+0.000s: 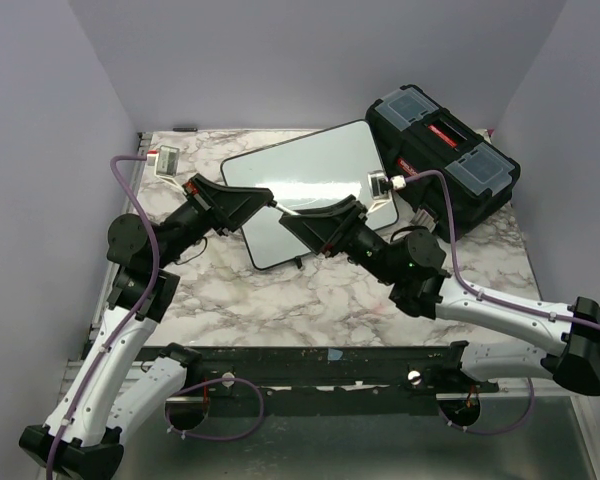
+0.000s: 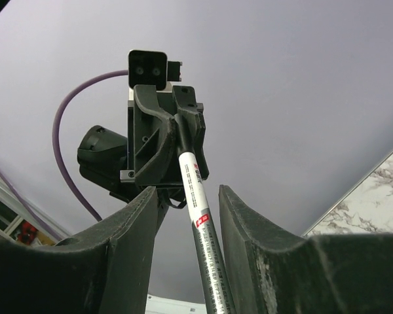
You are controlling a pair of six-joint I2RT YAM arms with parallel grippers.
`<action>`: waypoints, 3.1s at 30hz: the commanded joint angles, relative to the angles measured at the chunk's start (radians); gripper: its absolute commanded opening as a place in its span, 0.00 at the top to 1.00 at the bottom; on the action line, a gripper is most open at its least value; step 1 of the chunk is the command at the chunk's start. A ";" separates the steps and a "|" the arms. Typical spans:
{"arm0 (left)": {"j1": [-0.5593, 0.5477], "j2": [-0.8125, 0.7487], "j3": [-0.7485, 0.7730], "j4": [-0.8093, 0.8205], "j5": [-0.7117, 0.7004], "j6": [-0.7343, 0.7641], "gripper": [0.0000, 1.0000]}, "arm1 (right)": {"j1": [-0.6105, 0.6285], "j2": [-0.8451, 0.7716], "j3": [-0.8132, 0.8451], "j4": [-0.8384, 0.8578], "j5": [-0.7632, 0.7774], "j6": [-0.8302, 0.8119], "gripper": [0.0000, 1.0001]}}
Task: Write a sentence on the whiteboard
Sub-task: Open the whiteboard marker at the center of the board.
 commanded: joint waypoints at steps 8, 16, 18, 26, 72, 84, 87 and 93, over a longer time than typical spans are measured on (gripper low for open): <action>-0.004 -0.006 -0.004 -0.029 0.011 0.032 0.96 | 0.008 -0.004 0.033 0.041 -0.015 -0.011 0.56; -0.004 -0.009 0.009 -0.070 0.002 0.061 0.96 | 0.007 -0.029 0.044 0.020 -0.016 -0.040 0.56; -0.003 -0.010 0.007 -0.074 -0.003 0.063 0.96 | 0.009 -0.032 0.044 0.020 -0.019 -0.044 0.57; -0.003 -0.010 -0.008 -0.066 -0.006 0.059 0.96 | 0.008 -0.030 0.046 0.036 -0.026 -0.050 0.59; 0.034 -0.021 0.062 -0.283 -0.121 0.232 0.96 | 0.008 -0.027 0.040 0.063 -0.073 -0.025 0.56; 0.050 -0.030 0.044 -0.287 -0.108 0.233 0.96 | 0.007 -0.017 0.046 0.063 -0.073 -0.020 0.85; 0.050 -0.029 0.045 -0.291 -0.108 0.239 0.96 | 0.007 -0.014 0.043 0.068 -0.075 -0.020 0.87; 0.054 -0.024 0.054 -0.313 -0.112 0.256 0.96 | 0.007 -0.014 0.041 0.076 -0.081 -0.020 0.92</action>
